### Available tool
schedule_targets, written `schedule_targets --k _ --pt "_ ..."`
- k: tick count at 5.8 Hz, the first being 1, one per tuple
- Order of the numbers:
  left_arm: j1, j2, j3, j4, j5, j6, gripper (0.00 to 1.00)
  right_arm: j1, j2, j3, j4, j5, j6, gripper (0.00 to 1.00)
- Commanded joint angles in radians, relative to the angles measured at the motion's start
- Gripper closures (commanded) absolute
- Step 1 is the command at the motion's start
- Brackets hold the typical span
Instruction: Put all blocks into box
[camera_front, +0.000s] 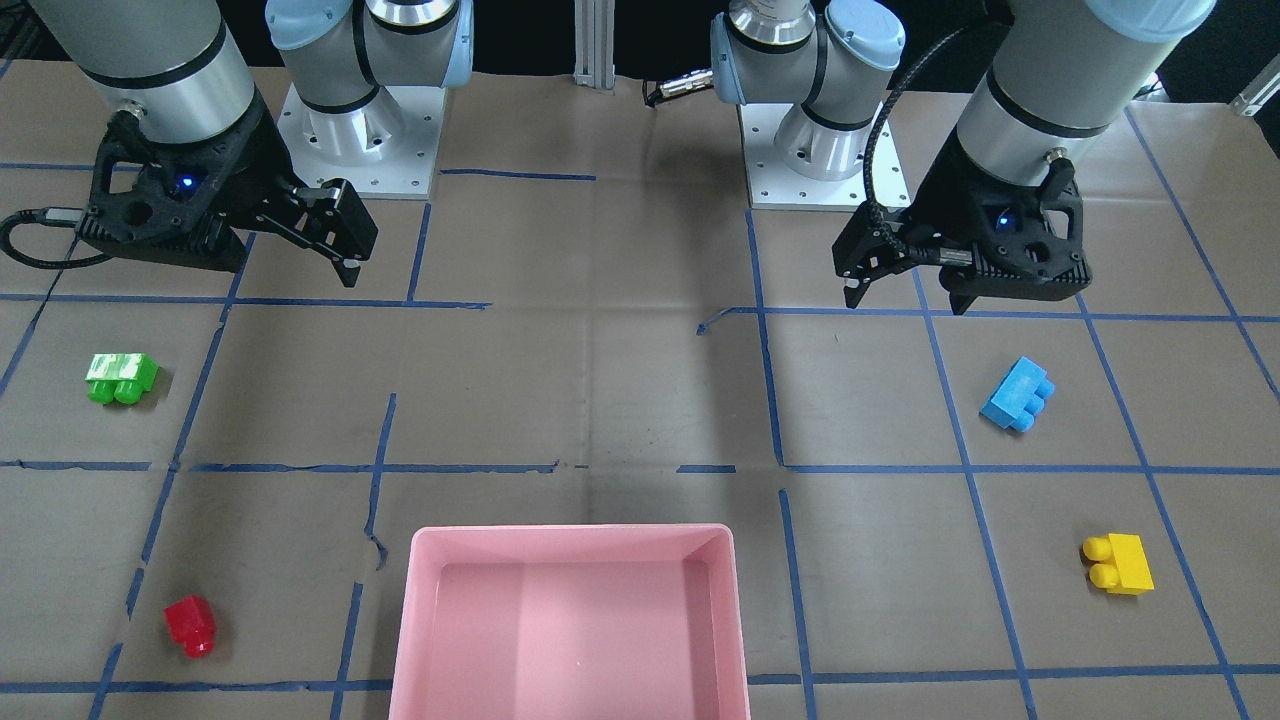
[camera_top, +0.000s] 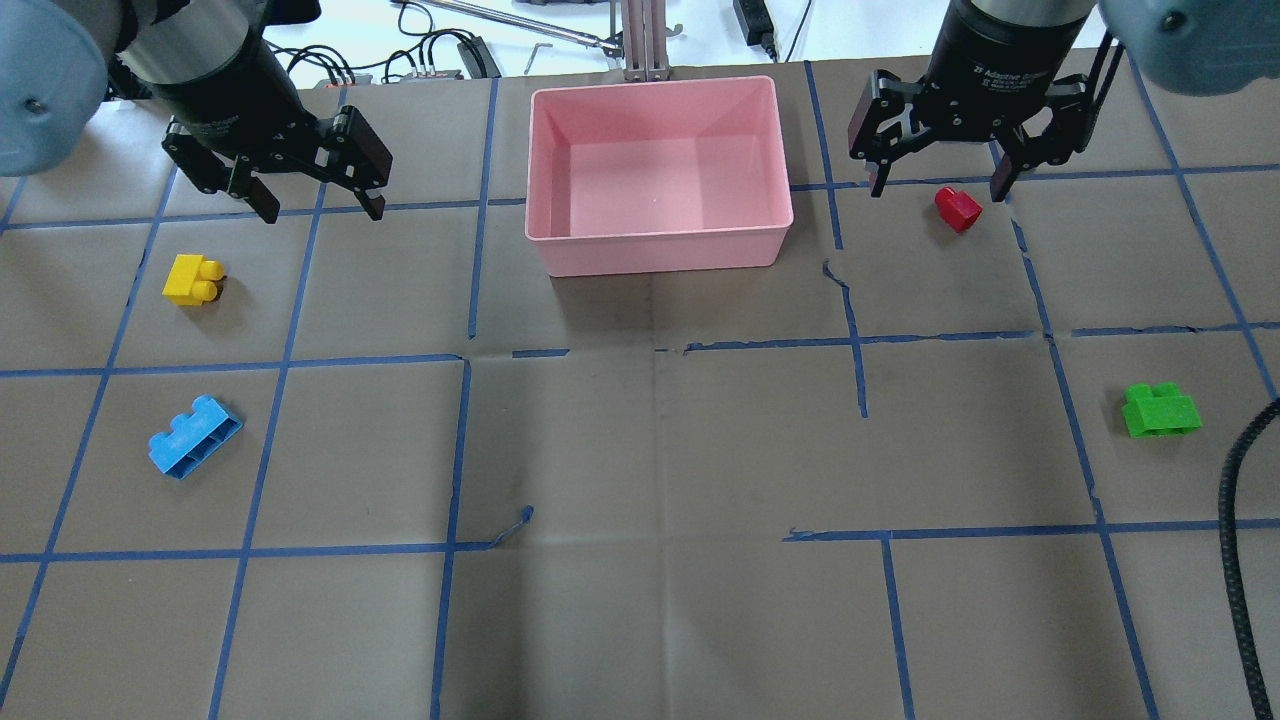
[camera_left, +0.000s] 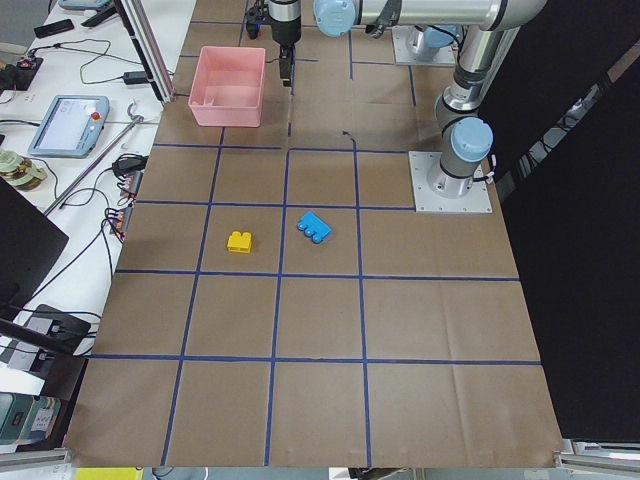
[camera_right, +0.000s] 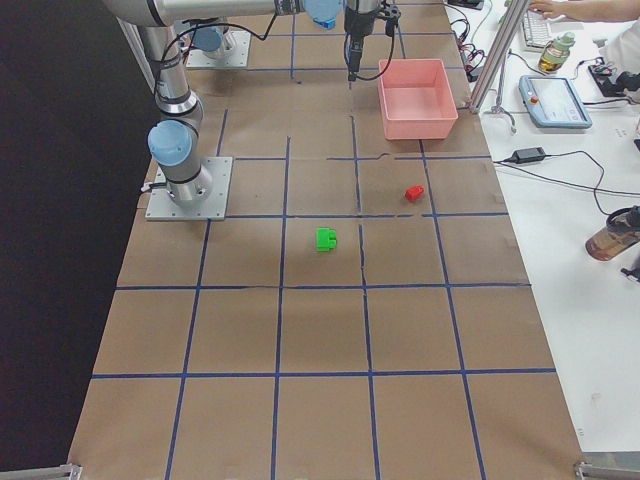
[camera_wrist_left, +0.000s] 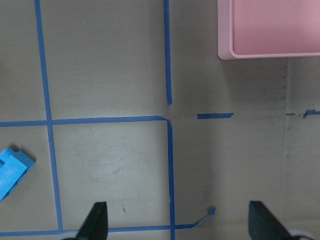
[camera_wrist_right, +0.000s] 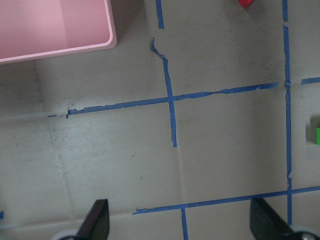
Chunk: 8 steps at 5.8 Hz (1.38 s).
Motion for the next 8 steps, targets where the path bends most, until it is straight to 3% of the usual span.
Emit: schedule_targets --k 1,3,5,6,8 --pt "0.096 0.005 -0.008 -0.016 0.001 0.062 0.00 0.001 0.000 0.003 0.000 0.004 0.000 0.00" --pt "0.250 0.007 -0.087 -0.001 0.003 0.414 0.01 0.002 -0.003 0.006 0.000 0.007 0.001 0.00" --pt "0.386 -0.016 -0.173 0.093 0.018 0.762 0.03 0.001 -0.002 0.006 -0.006 0.007 0.001 0.00" --pt "0.428 -0.019 -0.233 0.183 0.091 0.832 0.03 -0.001 -0.002 0.006 -0.006 0.005 0.000 0.00" --pt "0.514 -0.038 -0.403 0.426 0.090 1.071 0.03 -0.083 0.002 0.005 -0.023 -0.006 -0.151 0.00"
